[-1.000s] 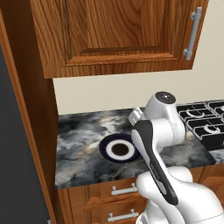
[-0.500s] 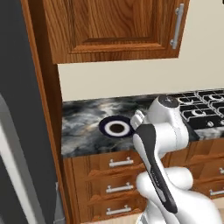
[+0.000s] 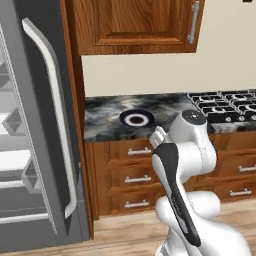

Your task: Place the steak on the counter behind the older steak on the same shelf of the fridge to maintain FIFO order. Close the fridge door when finished.

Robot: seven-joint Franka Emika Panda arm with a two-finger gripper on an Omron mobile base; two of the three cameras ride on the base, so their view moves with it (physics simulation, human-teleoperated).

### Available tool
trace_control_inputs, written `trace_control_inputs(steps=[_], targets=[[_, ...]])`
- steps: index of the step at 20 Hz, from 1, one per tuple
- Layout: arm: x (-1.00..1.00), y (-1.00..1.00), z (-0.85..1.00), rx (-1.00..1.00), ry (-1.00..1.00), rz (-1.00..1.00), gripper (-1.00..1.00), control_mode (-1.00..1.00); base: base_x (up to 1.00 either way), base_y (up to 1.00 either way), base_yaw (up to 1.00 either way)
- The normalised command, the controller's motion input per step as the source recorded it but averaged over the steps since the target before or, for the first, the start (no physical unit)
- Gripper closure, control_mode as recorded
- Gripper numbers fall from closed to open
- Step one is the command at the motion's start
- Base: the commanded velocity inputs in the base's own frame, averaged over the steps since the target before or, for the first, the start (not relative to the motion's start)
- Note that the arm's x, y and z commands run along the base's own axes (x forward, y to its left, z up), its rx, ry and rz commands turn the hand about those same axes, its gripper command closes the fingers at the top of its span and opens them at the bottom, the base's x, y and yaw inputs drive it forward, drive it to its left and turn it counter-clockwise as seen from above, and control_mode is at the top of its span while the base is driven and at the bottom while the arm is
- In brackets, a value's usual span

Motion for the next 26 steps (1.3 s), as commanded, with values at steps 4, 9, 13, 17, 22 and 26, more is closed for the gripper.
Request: trace_control_inputs(steps=[4,9,13,17,22,26], targets=[[0.00,0.00,0.00,0.00,0.00,0.00,1.00,1.00,-0.47,0.24,0.56],[0.00,0.00,0.00,0.00,0.00,0.00,1.00,1.00,-0.50,-0.03,0.58],[0.00,0.00,0.00,0.00,0.00,0.00,1.00,1.00,0.10,-0.92,0.58],[0.00,0.00,0.00,0.00,0.00,0.00,1.00,1.00,-0.04,-0.91,0.58],[0.00,0.00,0.00,0.00,0.00,0.00,1.00,1.00,-0.46,-0.21,0.71],[0.00,0.00,0.00,0.00,0.00,0.00,1.00,1.00,-0.05,0.30,0.73]])
